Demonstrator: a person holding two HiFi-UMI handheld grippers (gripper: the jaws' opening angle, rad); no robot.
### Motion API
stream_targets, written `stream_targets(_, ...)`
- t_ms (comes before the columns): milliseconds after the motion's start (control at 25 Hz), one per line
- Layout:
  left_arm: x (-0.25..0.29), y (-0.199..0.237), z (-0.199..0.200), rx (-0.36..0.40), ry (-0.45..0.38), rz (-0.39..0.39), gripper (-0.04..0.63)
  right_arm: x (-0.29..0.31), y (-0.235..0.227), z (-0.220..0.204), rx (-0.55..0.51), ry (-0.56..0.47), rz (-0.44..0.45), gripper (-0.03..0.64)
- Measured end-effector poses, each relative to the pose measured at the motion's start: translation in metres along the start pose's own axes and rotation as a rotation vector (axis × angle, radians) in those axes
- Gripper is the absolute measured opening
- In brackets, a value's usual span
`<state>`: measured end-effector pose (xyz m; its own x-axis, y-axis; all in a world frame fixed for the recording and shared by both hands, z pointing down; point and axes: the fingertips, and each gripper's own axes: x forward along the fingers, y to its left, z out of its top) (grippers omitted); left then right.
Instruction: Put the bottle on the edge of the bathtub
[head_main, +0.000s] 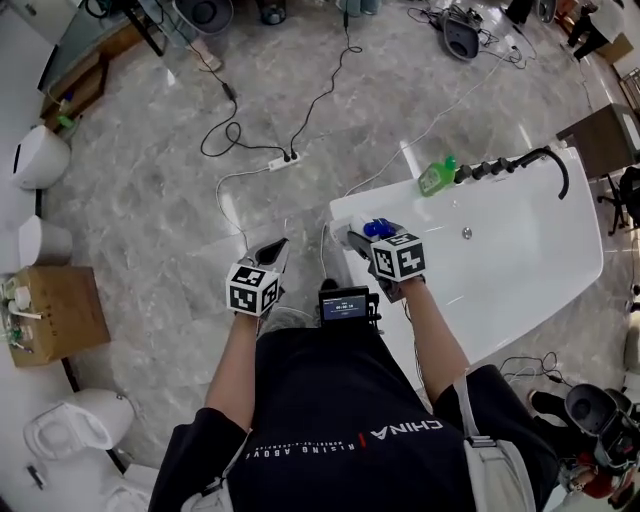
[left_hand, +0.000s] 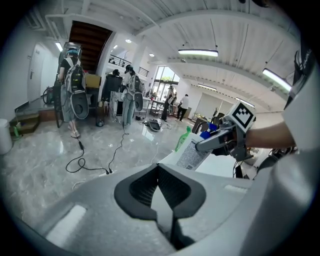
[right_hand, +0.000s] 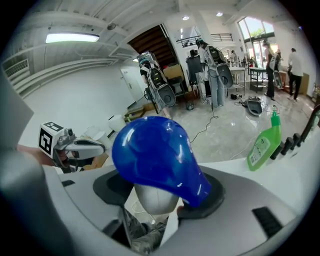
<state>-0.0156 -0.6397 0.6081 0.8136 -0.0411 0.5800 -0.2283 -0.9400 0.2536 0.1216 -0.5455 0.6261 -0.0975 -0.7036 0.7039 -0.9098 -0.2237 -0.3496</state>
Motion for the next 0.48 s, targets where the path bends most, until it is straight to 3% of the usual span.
stream_targets(480,0.068,-0.002,0.013,0.028,0.055,-0.120,0.009,0.035,-0.066,0.006,0.029,0.037,-0.147,0.276)
